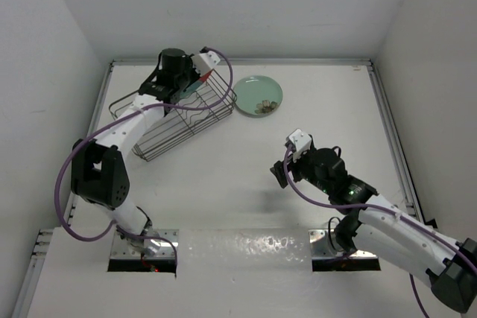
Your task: Load the plates into the dish rack
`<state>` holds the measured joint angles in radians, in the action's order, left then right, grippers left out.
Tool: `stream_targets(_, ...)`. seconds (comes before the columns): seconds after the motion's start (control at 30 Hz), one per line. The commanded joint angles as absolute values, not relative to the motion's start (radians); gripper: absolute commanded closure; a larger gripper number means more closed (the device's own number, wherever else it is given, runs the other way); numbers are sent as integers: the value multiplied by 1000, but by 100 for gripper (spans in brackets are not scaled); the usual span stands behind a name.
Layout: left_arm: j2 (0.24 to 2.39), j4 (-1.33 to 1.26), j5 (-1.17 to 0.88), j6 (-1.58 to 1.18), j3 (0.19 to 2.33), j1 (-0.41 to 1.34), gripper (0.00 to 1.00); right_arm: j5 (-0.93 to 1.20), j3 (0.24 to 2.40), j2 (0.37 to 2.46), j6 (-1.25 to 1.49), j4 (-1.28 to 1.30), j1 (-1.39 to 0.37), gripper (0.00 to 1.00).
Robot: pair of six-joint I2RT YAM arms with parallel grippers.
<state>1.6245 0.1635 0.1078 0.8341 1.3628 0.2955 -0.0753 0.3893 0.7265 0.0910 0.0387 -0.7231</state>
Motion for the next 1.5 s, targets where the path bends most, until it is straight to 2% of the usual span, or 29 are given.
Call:
stream_targets(0.0, 1604, 32, 98, 812, 1390, 287, 100, -74, 399, 732, 104, 6, -726, 7)
stream_targets(0.6, 1739, 44, 57, 721, 1330, 272, 100, -71, 387, 726, 109, 15, -726, 6)
stream_targets(0.9, 1707, 54, 150, 657, 1333, 270, 100, -54, 383, 736, 115, 6, -726, 6)
stream_targets(1.13, 1707, 84, 127, 624, 1302, 268, 100, -45, 383, 753, 127, -21, -726, 6)
stream_targets(1.23, 1710, 90, 123, 606, 1299, 268, 81, -37, 385, 752, 129, -20, -726, 6)
stream_targets(1.27, 1709, 92, 120, 604, 1299, 268, 67, -37, 387, 749, 129, -17, -726, 6)
stream_targets(1.3, 1704, 94, 115, 603, 1299, 268, 61, -37, 387, 747, 129, -12, -726, 6)
stream_targets(1.37, 1694, 98, 107, 595, 1299, 268, 55, -37, 390, 747, 127, -6, -726, 6)
stream_targets(1.47, 1687, 101, 98, 591, 1301, 268, 54, -38, 387, 742, 129, -5, -726, 5)
